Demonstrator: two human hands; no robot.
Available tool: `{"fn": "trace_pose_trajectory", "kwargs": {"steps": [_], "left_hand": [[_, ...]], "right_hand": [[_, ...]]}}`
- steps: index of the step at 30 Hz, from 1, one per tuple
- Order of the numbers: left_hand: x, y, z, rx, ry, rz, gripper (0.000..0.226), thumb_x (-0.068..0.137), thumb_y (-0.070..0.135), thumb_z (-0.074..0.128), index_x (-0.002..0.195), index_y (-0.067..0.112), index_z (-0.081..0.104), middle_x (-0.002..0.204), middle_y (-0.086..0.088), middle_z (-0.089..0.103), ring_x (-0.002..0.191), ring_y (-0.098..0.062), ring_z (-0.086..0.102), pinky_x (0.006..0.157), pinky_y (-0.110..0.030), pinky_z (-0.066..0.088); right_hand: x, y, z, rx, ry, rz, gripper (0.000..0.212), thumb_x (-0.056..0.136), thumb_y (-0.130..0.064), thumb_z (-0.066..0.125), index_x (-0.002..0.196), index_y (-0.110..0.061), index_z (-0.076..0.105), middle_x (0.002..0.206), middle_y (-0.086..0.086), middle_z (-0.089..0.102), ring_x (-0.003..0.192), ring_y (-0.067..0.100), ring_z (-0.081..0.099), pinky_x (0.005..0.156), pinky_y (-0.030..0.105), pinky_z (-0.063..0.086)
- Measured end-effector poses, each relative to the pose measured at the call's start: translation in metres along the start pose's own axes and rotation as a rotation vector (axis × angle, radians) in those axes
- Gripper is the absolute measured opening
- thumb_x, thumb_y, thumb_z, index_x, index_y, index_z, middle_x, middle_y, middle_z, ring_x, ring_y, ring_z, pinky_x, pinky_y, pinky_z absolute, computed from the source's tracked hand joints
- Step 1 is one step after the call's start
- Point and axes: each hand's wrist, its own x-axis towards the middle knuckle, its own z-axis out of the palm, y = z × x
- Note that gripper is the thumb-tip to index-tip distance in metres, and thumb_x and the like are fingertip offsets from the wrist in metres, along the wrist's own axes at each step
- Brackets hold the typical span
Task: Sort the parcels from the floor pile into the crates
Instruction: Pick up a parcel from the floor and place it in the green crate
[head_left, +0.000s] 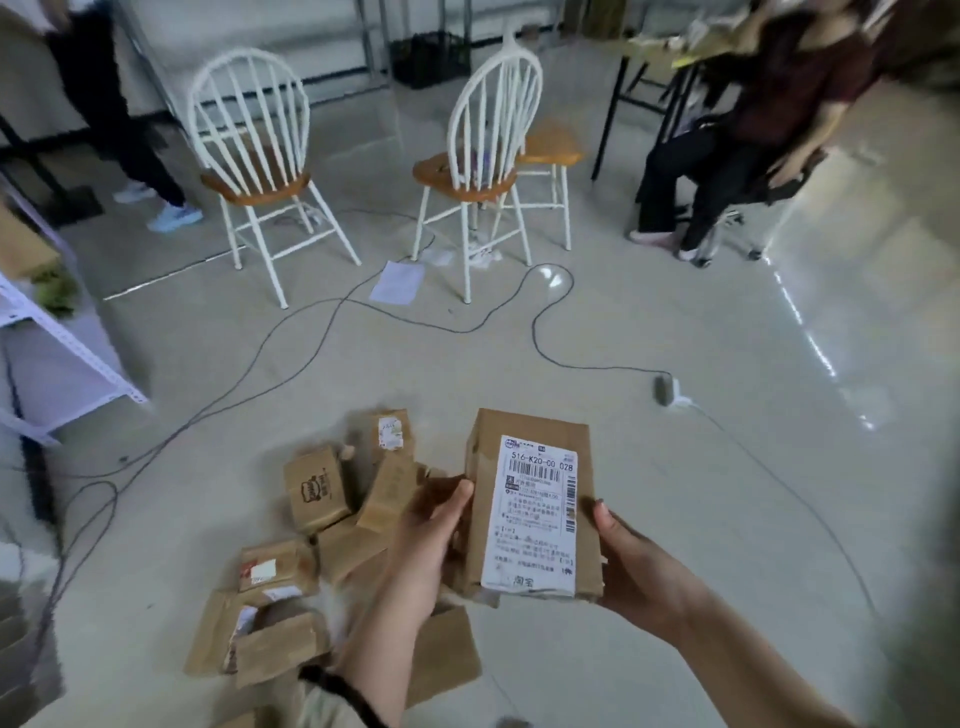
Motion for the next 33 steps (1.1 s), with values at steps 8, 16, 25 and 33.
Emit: {"fn": "trace_pose_trajectory", "kwargs": {"steps": [8,16,25,33], "left_hand": [[-0.068,0.008,0.086,0.191,-0.465,0.024,0.047,0.064,0.056,0.067,0.092,0.018,0.064,0.097,-0.008,0.072,0.089,-0.024,0.07,0.058,-0.033,0.054],[-0.173,-0.034,0.233,0.381,-0.938,0.052,0.054,0.069,0.057,0.058,0.102,0.015,0.058,0.104,-0.005,0.069,0.09,-0.017,0.068,0.057,-0.028,0.054],[-0.376,-0.147,0.401,0.517,-1.476,-0.058,0.033,0.084,0.042,0.055,0.102,0.015,0.057,0.092,-0.008,0.064,0.071,-0.014,0.06,0.048,-0.024,0.048],[-0.562,-0.266,0.48,0.646,-1.787,-0.219,0.043,0.072,0.046,0.059,0.1,0.013,0.059,0.055,0.009,0.059,0.041,-0.001,0.051,0.035,-0.017,0.039]], "right_hand": [[-0.159,0.035,-0.029,0.272,0.319,-0.198,0.06,0.076,-0.047,0.063,0.127,-0.018,0.055,0.129,0.014,0.06,0.113,0.033,0.061,0.087,0.047,0.052],[-0.338,0.102,-0.079,0.518,0.698,-0.445,0.065,0.079,-0.046,0.057,0.134,-0.012,0.047,0.136,0.018,0.052,0.123,0.039,0.051,0.106,0.056,0.036],[-0.566,0.228,-0.12,0.785,1.125,-0.614,0.06,0.075,-0.046,0.058,0.125,-0.014,0.052,0.121,0.011,0.062,0.103,0.03,0.061,0.094,0.052,0.049],[-0.721,0.346,-0.123,0.982,1.466,-0.687,0.062,0.077,-0.049,0.056,0.129,-0.015,0.05,0.127,0.015,0.06,0.12,0.033,0.055,0.097,0.05,0.048]]}}
